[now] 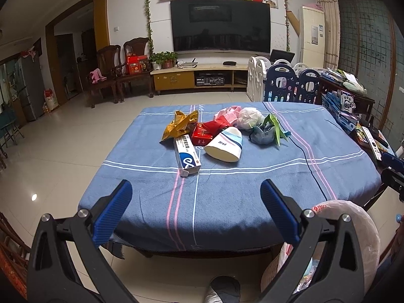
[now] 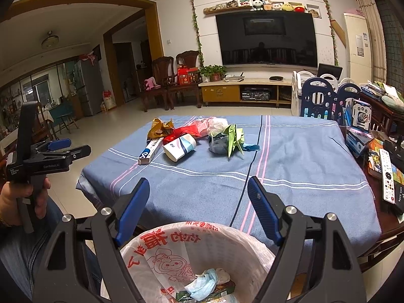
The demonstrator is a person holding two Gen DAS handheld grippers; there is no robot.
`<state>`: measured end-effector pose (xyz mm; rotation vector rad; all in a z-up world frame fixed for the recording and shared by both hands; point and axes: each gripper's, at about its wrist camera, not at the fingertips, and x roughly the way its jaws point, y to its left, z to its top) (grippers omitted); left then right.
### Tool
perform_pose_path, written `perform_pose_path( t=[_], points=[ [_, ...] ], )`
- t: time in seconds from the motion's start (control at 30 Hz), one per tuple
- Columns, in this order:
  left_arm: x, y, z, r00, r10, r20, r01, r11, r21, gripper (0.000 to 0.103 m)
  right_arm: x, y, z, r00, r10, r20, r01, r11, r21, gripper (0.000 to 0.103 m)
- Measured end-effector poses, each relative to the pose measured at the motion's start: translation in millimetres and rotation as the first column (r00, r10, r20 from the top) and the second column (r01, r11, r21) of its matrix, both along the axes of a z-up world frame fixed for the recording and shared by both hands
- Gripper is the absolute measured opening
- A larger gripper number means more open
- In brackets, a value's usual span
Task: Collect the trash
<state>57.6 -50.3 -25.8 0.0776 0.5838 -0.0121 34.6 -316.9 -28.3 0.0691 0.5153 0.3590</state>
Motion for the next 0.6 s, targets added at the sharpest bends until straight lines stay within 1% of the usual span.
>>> perform_pose_path(
  t=[0.33,0.6],
  points=[
    [-0.8,-3.7,-0.9,1.0,-0.016,-0.009,0.016,1.0,0.01,0.101,-0.9,2.0,-1.2,1.0,-0.001,-0.006,0.001,1.0,0.0,0.078],
    [0.6,-3.1,-0.6,1.0,-0.014,-0.014,0.014,1.0,0.004,0.101,-0.9,2.7,-1.6,1.0,0.001,-0.007,-0.001,1.0,-0.005,0.078]
  ],
)
